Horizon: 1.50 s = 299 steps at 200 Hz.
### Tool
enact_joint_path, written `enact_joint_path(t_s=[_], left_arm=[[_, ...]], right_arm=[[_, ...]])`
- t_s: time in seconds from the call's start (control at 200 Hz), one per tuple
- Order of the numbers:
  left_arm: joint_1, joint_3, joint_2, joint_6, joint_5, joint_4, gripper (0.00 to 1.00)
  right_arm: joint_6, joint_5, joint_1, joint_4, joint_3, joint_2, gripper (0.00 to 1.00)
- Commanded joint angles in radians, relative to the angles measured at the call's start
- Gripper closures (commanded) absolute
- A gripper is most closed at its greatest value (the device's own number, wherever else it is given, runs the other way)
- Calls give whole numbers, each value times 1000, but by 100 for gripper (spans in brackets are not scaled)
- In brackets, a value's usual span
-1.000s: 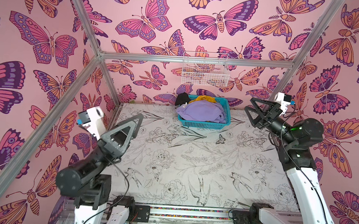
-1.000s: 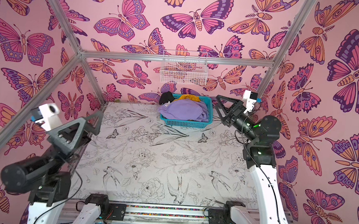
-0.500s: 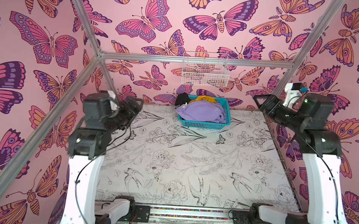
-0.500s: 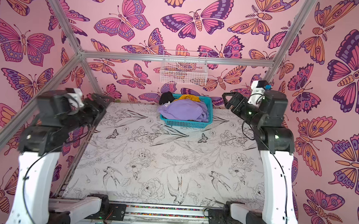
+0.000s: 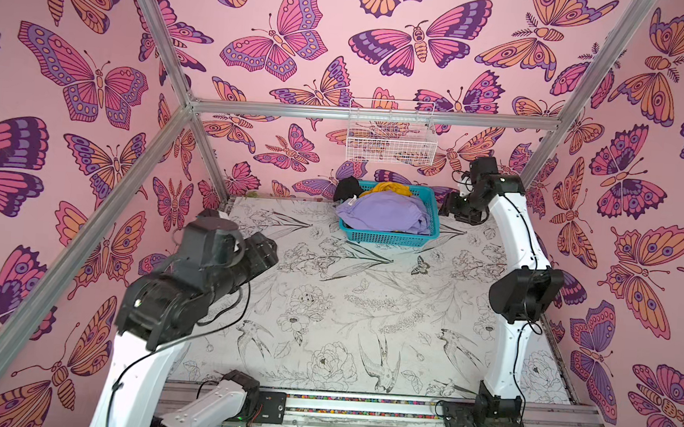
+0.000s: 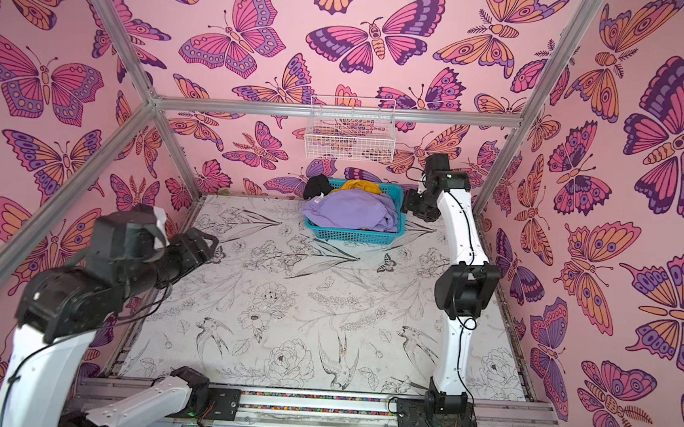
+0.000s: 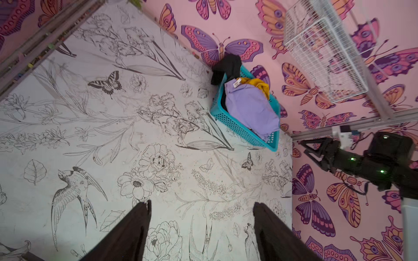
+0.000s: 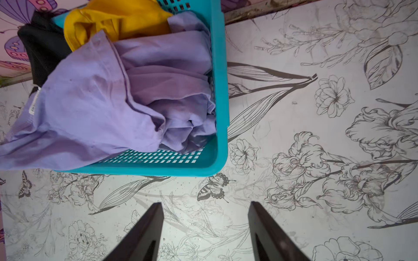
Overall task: Fold and stack t-shirts
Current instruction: Move the bin to the center of the board.
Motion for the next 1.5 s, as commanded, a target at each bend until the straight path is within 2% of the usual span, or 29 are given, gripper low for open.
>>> enact_joint_path(t_s=[0.0, 0.285, 0.556, 0.696, 0.892, 0.907, 0.922, 0.977, 1.057, 1.117, 1.202, 1.272, 1.317, 1.407, 1.493], left_arm=[[-13, -45, 2, -1, -34, -47, 24], [-80, -127, -5, -4, -25, -47, 26], [-161, -161, 29, -5, -108, -32, 25], [-205, -172, 65, -15, -132, -29, 25], [-287, -187, 92, -39, -170, -23, 25], [-292, -189, 94, -41, -172, -24, 25], [-298, -191, 97, -43, -174, -24, 26], [-316, -194, 103, -55, -177, -23, 26], [-343, -191, 117, -67, -187, -23, 28], [-365, -187, 132, -70, -199, -24, 33], [-385, -183, 162, -69, -204, -18, 38], [-400, -190, 194, -67, -195, 5, 40], [-411, -198, 215, -62, -183, 32, 41], [-434, -201, 260, -44, -146, 98, 40], [-453, -189, 298, -33, -117, 146, 39]], right_arm=[[-7, 9, 6, -57, 73, 53, 36], [-17, 90, 29, -39, 113, 199, 37], [-7, 83, 30, -11, 158, 293, 37], [-11, 83, 29, 15, 163, 334, 48], [-9, 87, 18, 71, 187, 371, 54], [-7, 83, 15, 73, 192, 375, 56], [-3, 80, 14, 73, 197, 378, 62], [9, 78, 7, 75, 206, 388, 100], [8, 101, 3, 52, 203, 386, 100], [2, 171, 6, 17, 181, 360, 100], [17, 306, 6, -58, 96, 275, 100], [69, 430, 5, -103, -64, 163, 100], [95, 462, 6, -122, -181, 81, 100], [149, 463, 14, -102, -511, -110, 100], [210, 532, 41, -66, -801, -305, 100]])
